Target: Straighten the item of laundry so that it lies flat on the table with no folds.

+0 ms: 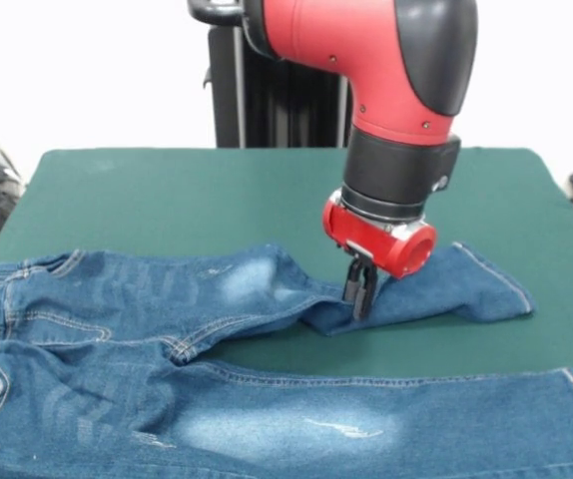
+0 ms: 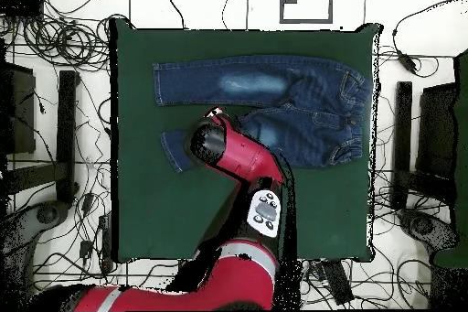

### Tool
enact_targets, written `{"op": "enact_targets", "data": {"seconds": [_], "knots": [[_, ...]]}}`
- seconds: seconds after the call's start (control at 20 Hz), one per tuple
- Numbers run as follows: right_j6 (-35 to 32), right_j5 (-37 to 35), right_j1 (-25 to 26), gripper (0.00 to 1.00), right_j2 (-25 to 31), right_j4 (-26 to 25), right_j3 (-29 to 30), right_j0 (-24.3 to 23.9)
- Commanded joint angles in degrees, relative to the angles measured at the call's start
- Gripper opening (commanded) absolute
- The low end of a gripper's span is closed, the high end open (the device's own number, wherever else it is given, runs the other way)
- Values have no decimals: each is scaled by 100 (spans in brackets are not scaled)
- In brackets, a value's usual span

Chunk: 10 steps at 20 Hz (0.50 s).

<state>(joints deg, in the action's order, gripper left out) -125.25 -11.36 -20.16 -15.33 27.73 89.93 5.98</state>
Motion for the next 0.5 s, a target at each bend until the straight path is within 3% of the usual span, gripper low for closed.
{"op": "enact_targets", "data": {"seconds": [0.05, 0.5], "knots": [[-1629, -523, 586, 0, -56, 547, -460, 399], [-1910, -1055, 860, 0, -349, 992, -984, 674]]}}
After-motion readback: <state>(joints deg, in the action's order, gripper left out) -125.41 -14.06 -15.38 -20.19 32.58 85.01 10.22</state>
